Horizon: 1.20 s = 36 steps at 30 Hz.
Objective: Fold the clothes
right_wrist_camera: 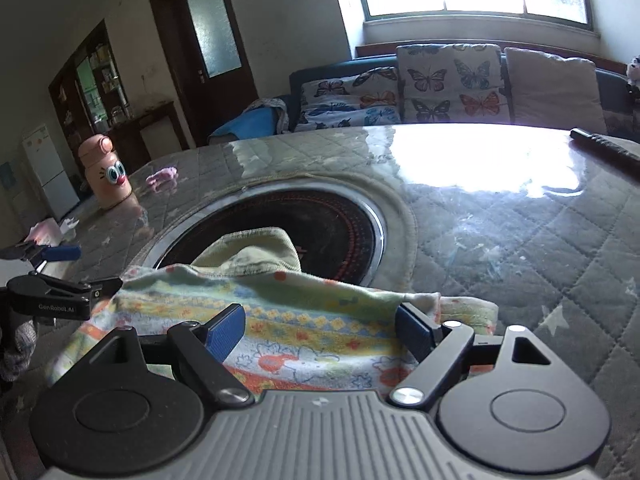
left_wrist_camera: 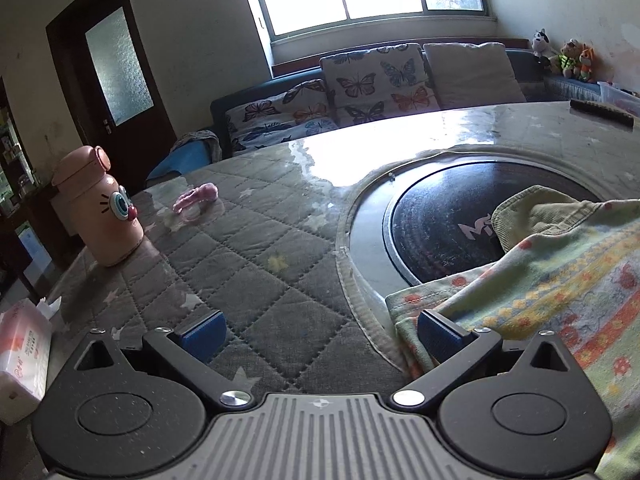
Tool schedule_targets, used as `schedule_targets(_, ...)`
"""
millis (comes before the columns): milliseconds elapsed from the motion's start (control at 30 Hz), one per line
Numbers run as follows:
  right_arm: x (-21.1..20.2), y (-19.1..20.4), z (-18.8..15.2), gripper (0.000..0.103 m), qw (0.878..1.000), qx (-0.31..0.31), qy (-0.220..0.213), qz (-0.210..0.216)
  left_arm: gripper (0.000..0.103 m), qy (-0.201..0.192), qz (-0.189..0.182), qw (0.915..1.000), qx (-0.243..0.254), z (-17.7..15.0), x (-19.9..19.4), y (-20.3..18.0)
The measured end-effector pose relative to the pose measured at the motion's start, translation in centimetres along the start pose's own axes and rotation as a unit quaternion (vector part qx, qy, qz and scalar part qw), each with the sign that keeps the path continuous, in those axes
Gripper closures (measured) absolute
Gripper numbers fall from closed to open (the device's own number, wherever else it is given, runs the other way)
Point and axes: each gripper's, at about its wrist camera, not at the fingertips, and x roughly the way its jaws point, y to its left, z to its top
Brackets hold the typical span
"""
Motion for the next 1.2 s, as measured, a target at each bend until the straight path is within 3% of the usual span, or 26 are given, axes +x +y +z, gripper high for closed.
schedule_targets(233,1.1,-0.7,0.3,0.018,1.000,0.005,0.009,-0.015,0.000,0.003,0.004,1.0000,0.002,0.1,0.3,-0.1)
schedule_targets(667,-0.6,0.2,-0.2,0.018,1.000,0.006,-0.002,-0.013,0.000,0.004,0.012,0.9999,-0.002,0.2,-0.1,0.1)
schedule_targets(1200,-2.0,7.7,-4.1,0.006,0.990,-0.141,0.003,-0.005,0.000,-0.012,-0.029,0.9993,0.020,-2.3,-4.3,-1.8)
